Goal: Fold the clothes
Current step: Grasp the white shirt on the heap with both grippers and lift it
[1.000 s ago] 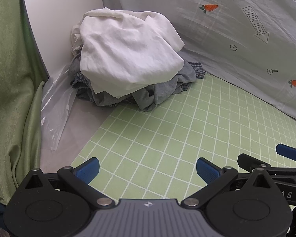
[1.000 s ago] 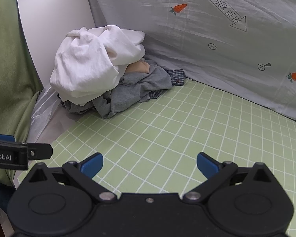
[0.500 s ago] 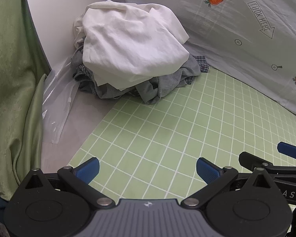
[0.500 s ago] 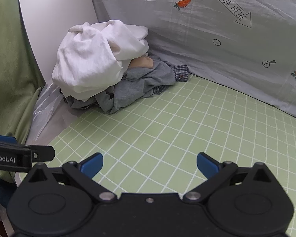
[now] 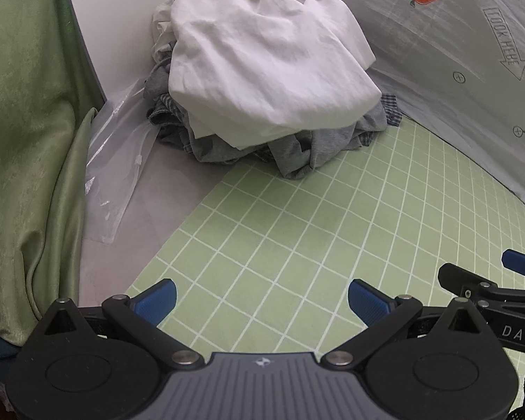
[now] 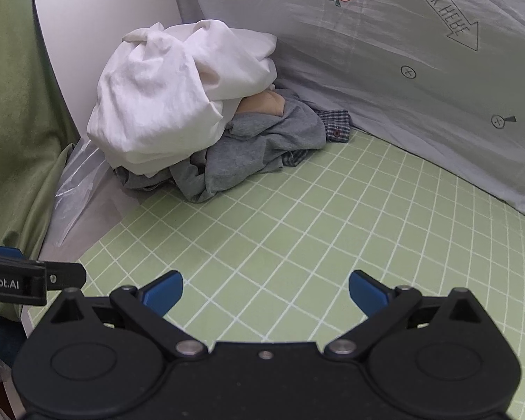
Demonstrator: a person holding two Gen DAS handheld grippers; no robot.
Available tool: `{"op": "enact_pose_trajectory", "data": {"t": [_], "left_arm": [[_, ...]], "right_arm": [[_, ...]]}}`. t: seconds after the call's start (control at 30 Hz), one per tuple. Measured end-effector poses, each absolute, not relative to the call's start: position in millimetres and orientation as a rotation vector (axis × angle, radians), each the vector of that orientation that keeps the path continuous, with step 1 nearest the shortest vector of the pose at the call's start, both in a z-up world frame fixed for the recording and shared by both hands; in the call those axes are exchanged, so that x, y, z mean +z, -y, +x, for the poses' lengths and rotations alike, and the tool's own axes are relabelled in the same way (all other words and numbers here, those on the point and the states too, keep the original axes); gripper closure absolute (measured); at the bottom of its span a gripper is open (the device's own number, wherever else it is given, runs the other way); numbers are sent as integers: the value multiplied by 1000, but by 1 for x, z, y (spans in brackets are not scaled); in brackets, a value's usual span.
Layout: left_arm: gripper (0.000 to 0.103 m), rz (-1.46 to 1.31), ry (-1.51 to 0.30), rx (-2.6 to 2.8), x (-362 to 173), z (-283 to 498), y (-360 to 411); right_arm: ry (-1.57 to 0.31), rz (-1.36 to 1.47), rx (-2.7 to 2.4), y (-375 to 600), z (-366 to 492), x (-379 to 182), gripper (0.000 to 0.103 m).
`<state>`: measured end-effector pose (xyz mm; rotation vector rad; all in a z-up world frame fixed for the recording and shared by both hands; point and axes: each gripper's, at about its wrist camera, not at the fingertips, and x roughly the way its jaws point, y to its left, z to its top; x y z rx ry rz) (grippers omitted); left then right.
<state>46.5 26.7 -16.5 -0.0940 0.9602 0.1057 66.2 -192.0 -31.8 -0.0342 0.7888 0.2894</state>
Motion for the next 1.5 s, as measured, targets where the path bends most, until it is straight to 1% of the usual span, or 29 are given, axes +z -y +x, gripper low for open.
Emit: {"op": "enact_pose_trajectory", "data": {"t": [0.17, 0.47, 0.6, 0.63, 0.67, 0.7, 0.73, 0.77, 0.8, 0.83, 0.87, 0.9, 0.93, 0.97, 1.03, 1.07, 1.3, 1.5], "left_arm": [[1, -132, -884, 139, 10, 99, -55], [3, -240, -745, 218, 66, 228, -121], [3, -295, -712, 198, 74, 283, -134], [3, -313, -711, 194, 73, 294, -135], [6, -334, -712, 193, 71, 303, -135], [9, -355, -713, 191, 69, 313, -136], [13, -377, -719, 190, 66, 321, -136], [20, -400, -725, 190, 63, 326, -136], [25, -424, -729, 190, 61, 330, -136], [38, -444, -729, 192, 59, 332, -136], [55, -455, -725, 187, 59, 331, -134], [65, -461, -720, 178, 59, 330, -133], [78, -454, -708, 178, 61, 327, -130], [86, -439, -692, 183, 64, 323, -128], [93, -404, -657, 189, 74, 312, -120], [95, -386, -637, 189, 80, 304, -116], [97, -328, -481, 116, 137, 231, -68], [97, -288, -362, -106, 181, 139, 17]], "right_arm": [[-713, -51, 314, 178, 129, -2, 1], [-596, -42, 371, 129, 268, 63, 1], [-586, -54, 410, 91, 322, 69, 2], [-590, -58, 417, 82, 333, 67, 6], [-603, -59, 427, 76, 342, 63, 9], [-615, -59, 436, 69, 351, 58, 17], [-630, -58, 448, 62, 360, 54, 24], [-647, -52, 466, 58, 365, 49, 29], [-657, -46, 490, 56, 368, 45, 48], [-664, -42, 512, 54, 370, 42, 72], [-655, -48, 525, 53, 369, 41, 80], [-626, -66, 523, 53, 364, 42, 94], [-589, -84, 520, 55, 358, 43, 97], [-557, -92, 520, 58, 353, 45, 97], [-500, -93, 506, 67, 339, 53, 98], [-470, -93, 497, 73, 331, 57, 98], [-249, -71, 380, 135, 247, 105, 99], [-138, 8, 226, 223, 164, 132, 99]]}}
